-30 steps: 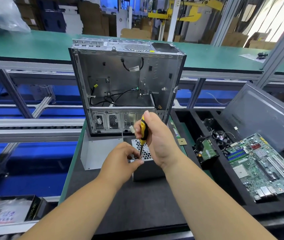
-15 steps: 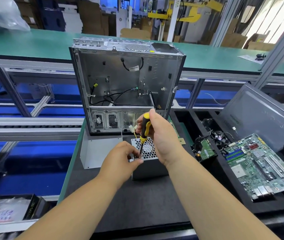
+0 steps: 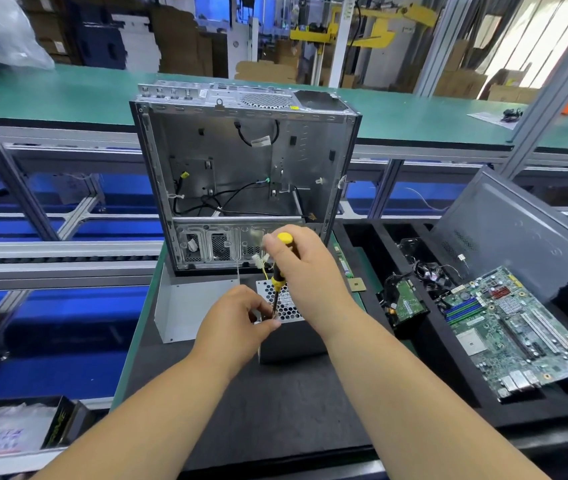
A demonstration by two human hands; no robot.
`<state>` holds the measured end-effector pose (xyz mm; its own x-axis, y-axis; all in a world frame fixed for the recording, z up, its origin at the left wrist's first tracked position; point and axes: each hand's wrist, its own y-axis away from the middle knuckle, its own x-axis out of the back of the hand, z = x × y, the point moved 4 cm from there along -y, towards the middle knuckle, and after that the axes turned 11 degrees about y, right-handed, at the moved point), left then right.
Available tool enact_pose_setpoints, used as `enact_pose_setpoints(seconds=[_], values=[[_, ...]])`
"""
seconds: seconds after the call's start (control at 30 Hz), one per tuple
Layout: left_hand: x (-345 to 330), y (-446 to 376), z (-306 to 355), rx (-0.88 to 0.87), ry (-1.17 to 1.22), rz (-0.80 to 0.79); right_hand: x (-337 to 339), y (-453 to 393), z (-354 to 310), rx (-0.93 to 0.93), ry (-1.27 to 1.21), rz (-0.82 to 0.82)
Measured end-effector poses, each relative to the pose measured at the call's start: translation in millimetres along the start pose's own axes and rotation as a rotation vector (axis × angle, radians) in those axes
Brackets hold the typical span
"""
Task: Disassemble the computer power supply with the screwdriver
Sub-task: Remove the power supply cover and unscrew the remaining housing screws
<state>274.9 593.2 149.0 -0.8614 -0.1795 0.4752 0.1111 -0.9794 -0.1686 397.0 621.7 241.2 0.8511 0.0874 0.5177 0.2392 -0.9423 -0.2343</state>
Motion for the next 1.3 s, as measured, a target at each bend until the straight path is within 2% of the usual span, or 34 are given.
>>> enact_pose_setpoints(seconds=[0.2, 0.5, 0.77, 0.87, 0.93, 1.03, 1.1, 1.2, 1.3], values=[[0.9, 2.7, 3.5, -0.035, -0.025, -0.036, 7.0, 3.4, -6.5, 0.062, 0.009, 0.051], [2.1, 2.5, 2.7, -0.057, -0.032, -0.023, 7.4, 5.5, -5.0, 0.214, 0.390, 0.065], [2.8, -5.5, 4.1, -0.064, -0.086, -0.045, 17.0, 0.4, 12.3, 0.071, 0.176, 0.071], [3.8, -10.9, 4.0, -0.062, -0.067, -0.048, 21.5, -2.3, 13.7, 0.067, -0.022, 0.094], [6.2, -16.0, 5.3, -0.045, -0.002, -0.040, 26.2, -4.6, 14.1, 0.068, -0.168, 0.113], [10.4, -24.9, 5.5, 0.038, 0.079, -0.028, 34.9, -8.9, 15.9, 0.095, -0.255, 0.162], [11.3, -30.5, 4.9, 0.120, 0.199, -0.023, 41.6, -12.0, 18.2, 0.125, -0.256, 0.164], [4.5, -37.7, 10.3, 0.225, 0.520, -0.052, 51.3, -17.4, 25.0, 0.169, -0.183, 0.092], [-9.0, -44.2, 22.8, 0.275, 0.739, -0.080, 55.6, -22.7, 37.9, 0.125, -0.116, 0.021]])
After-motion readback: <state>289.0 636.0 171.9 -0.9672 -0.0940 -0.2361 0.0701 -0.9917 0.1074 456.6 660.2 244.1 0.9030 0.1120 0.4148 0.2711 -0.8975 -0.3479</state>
